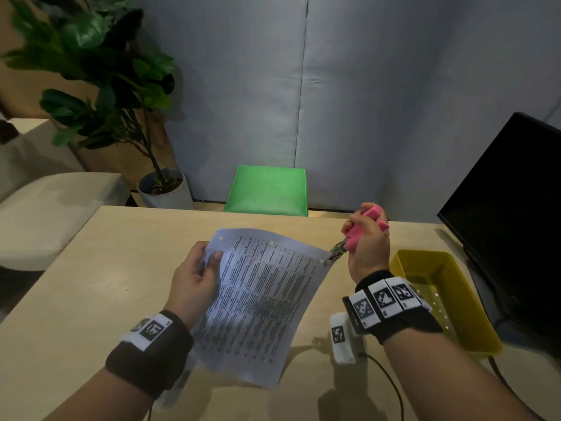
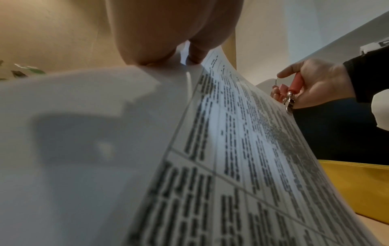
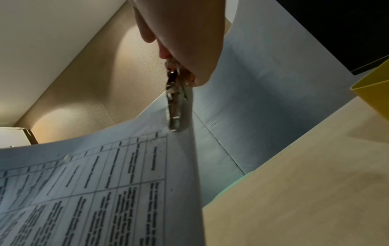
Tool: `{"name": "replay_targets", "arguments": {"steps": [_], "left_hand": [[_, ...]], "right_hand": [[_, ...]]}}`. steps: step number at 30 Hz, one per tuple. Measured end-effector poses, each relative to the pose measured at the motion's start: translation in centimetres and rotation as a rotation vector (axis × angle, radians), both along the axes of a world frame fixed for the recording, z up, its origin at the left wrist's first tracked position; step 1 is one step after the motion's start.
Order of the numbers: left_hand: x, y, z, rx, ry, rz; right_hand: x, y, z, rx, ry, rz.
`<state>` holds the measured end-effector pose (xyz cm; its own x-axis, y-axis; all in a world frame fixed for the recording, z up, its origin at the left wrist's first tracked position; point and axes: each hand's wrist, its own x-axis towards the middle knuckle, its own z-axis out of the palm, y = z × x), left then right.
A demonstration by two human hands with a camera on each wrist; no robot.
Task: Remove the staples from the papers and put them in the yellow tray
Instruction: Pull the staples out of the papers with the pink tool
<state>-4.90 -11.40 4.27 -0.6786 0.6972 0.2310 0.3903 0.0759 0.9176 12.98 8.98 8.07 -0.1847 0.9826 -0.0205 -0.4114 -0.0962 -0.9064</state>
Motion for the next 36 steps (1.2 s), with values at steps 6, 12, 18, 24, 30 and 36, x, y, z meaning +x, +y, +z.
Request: {"name": "replay_targets", "arguments": {"steps": [6, 12, 18, 24, 30, 36], "left_hand": [[-1.0, -0.4, 1.2, 0.098, -0.033, 0.091], [-0.9, -0.5, 2.6, 0.196, -0.093, 0.094], [-0.6, -0.3, 2.7, 0.250, -0.132, 0.112], [-0.9, -0.1, 2.9, 0.299, -0.153, 0.064], [-2.1, -0.1, 2.9, 0.291, -0.148, 0.096], [-2.7, 0.2, 1.8, 0.269, -0.163, 0.139]], "right_hand": [[1.0, 0.4, 0.7, -0.029, -0.009, 0.094], [2.0, -1.6, -0.9, -0.032, -0.177, 0.619], [1.4, -4.1, -2.2, 0.013, -0.199, 0.833], [0.2, -4.2, -2.3, 0.024, -0.179, 0.784], [0.0, -4.3, -1.2, 0.117, -0.253, 0.819], [0.0, -5.0, -1.4, 0.247, -0.373, 0.629]]}}
